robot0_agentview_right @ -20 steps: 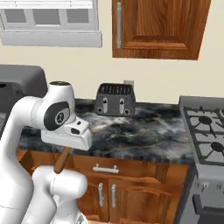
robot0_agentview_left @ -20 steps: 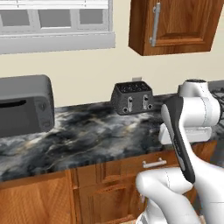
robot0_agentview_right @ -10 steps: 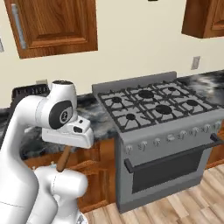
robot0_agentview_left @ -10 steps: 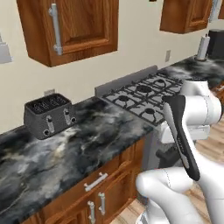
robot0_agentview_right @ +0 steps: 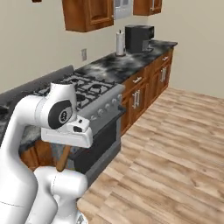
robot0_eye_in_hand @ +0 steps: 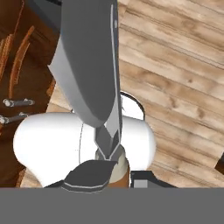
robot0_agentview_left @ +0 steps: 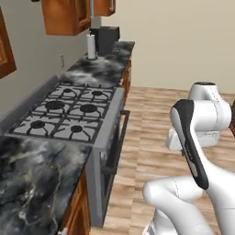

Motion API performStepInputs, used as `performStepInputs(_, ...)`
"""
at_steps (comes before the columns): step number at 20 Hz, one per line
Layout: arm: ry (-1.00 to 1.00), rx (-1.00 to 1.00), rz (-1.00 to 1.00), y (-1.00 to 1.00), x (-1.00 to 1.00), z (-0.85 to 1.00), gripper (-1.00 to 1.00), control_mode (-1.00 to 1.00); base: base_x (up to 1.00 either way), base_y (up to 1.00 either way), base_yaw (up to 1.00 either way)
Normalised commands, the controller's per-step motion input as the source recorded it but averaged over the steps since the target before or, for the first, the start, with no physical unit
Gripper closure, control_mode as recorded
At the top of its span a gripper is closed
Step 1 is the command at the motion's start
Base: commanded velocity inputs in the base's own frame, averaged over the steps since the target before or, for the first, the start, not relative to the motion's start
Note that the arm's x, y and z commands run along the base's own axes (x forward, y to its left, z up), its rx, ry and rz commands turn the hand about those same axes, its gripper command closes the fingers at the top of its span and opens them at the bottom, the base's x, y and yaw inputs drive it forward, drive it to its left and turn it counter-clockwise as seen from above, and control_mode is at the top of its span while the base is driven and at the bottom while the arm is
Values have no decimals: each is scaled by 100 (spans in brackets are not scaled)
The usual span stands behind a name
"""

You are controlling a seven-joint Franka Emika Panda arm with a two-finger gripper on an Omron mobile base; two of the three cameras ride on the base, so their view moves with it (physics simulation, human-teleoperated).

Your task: Take the pizza cutter from the drawer on the left and place it on the dining counter for cutting.

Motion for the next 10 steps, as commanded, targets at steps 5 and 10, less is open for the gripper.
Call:
performStepInputs(5, 0, 0, 0, 0, 0, 0, 100, 100, 0, 0, -97)
performStepInputs(10, 0, 0, 0, 0, 0, 0, 100, 100, 0, 0, -94)
